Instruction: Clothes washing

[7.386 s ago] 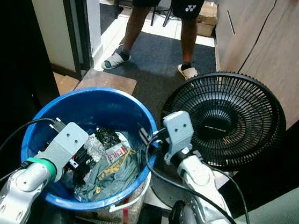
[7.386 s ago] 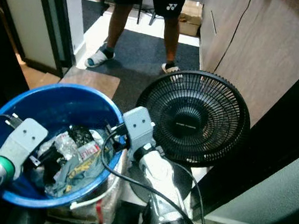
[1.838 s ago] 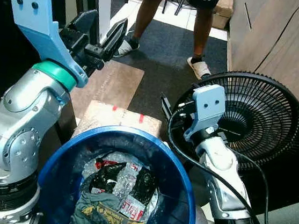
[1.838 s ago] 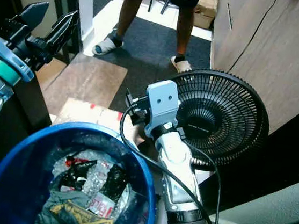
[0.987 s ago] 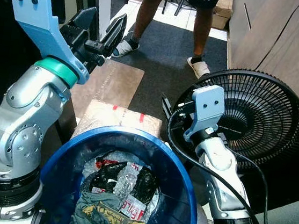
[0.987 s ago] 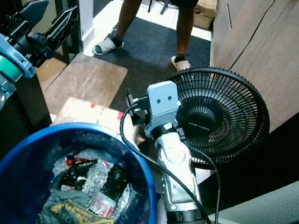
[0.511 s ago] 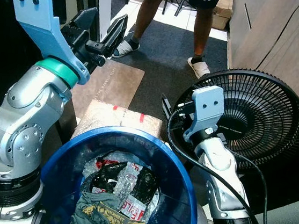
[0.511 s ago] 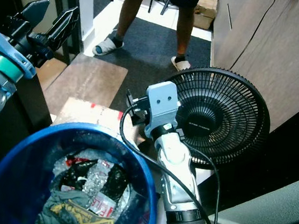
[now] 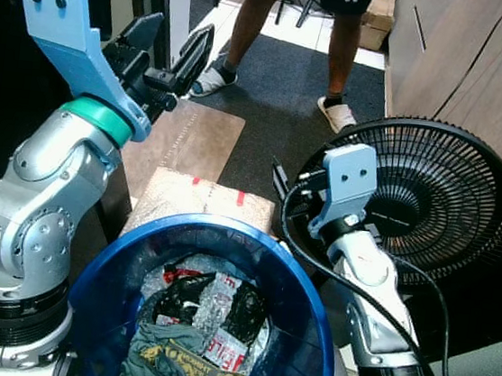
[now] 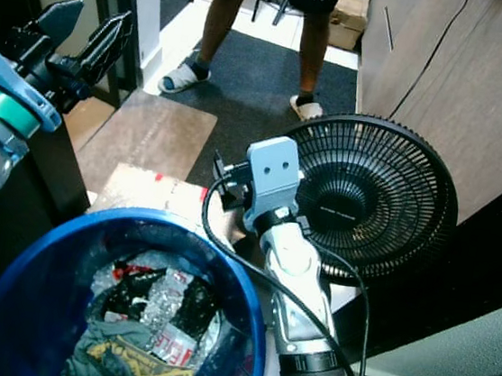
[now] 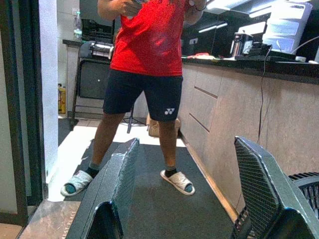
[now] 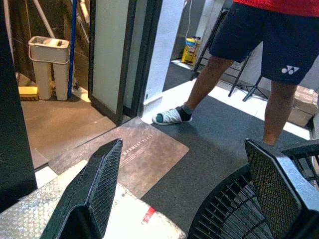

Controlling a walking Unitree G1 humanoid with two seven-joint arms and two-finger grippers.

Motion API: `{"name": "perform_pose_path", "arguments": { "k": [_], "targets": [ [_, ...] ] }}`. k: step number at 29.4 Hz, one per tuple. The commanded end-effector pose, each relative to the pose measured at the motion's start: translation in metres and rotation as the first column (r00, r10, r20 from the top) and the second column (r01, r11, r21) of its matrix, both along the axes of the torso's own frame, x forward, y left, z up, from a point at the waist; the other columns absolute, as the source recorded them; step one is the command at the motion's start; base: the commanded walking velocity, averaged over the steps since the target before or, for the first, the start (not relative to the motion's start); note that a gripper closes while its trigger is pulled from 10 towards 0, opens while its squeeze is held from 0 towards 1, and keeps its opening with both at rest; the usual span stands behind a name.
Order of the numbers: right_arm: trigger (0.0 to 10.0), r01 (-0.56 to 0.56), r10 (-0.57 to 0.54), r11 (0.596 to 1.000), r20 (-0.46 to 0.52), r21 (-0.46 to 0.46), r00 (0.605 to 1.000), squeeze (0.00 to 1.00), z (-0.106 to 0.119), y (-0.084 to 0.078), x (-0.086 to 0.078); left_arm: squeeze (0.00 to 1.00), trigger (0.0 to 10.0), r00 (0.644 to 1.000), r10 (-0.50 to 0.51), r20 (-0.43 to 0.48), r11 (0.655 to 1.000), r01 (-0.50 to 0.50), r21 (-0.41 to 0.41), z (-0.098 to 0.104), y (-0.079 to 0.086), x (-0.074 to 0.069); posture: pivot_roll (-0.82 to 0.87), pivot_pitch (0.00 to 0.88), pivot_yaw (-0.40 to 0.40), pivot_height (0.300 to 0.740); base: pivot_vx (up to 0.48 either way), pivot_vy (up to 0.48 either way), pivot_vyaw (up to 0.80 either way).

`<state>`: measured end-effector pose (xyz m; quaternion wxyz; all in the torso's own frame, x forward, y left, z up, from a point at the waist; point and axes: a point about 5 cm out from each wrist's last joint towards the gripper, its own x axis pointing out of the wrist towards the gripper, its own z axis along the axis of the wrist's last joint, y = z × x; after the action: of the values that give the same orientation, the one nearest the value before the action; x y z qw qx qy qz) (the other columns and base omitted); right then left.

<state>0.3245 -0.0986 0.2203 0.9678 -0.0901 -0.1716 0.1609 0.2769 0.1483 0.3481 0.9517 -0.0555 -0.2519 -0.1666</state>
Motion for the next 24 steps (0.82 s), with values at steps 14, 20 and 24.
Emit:
{"name": "perform_pose_path", "arguments": {
  "k": [14,20,24],
  "targets": [
    [10.0,0.087,-0.086,0.991,-0.013,0.098,0.996,0.0,-0.001,-0.007,0.003,0.0,10.0,0.999,0.015,-0.041,1.0,-0.015,-0.005,-0.009,0.0,0.004,0.17,0.092,-0.03,0.49,0.0,0.0,0.0],
    [10.0,0.135,-0.131,0.981,-0.039,0.138,0.991,0.0,-0.004,-0.013,0.005,0.0,10.0,0.997,0.044,-0.066,0.999,-0.045,-0.018,-0.011,0.003,0.008,0.16,0.091,-0.031,0.49,0.0,0.0,0.0],
    [10.0,0.162,-0.168,0.972,0.025,0.168,0.985,0.0,0.005,-0.018,0.005,0.0,10.0,1.0,0.022,-0.015,0.991,-0.024,-0.129,0.004,0.013,0.006,0.16,0.084,-0.03,0.49,0.0,0.0,0.0]
  ]
}}
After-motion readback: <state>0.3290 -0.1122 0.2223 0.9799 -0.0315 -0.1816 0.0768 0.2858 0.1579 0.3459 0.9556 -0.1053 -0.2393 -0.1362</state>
